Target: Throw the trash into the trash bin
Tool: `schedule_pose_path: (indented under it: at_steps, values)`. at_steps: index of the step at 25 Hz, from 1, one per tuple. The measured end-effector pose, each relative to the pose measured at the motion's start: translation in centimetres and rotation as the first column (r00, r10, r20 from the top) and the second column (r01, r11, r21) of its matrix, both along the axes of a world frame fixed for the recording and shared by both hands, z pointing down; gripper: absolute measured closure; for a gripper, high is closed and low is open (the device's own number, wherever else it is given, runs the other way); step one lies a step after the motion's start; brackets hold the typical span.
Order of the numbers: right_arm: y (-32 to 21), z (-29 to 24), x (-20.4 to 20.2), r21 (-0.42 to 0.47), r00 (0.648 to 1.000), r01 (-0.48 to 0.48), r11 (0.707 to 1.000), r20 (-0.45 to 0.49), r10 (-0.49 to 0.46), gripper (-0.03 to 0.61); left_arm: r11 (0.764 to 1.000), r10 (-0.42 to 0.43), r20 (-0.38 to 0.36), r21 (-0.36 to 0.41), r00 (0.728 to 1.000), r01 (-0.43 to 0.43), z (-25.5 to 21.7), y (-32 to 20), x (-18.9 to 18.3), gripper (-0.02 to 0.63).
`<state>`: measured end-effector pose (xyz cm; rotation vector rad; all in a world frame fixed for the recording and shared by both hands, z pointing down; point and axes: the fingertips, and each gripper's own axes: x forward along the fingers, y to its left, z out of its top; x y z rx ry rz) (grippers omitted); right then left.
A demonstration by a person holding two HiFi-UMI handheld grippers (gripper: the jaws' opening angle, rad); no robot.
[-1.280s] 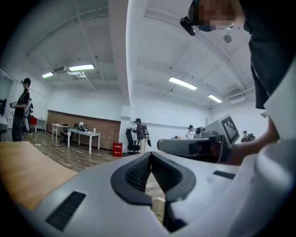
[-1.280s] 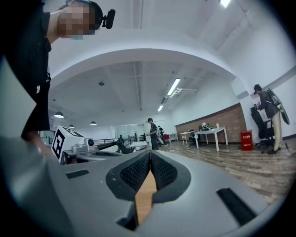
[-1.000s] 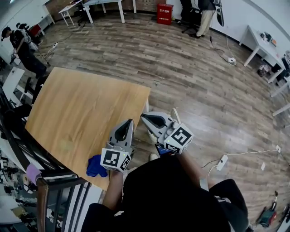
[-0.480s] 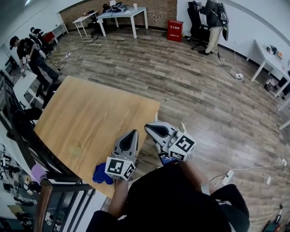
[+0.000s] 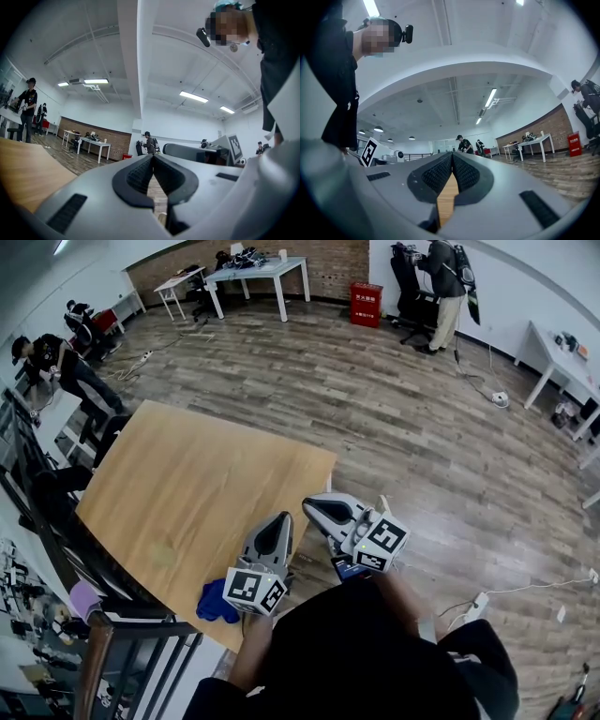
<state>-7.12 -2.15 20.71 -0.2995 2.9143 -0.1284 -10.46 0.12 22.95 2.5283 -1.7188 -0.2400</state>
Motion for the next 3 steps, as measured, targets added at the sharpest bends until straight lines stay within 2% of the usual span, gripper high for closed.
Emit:
schedule_pose_path:
  at_steps: [3]
  values:
    - [-0.76,-0.38,0.52,0.001,1.0,-0.011,1.0,-0.001,0.011,0.58,1.0,-0.003,-0.013,-0.003,1.0,0.003,-0.34,-0.64,0.15,0.604]
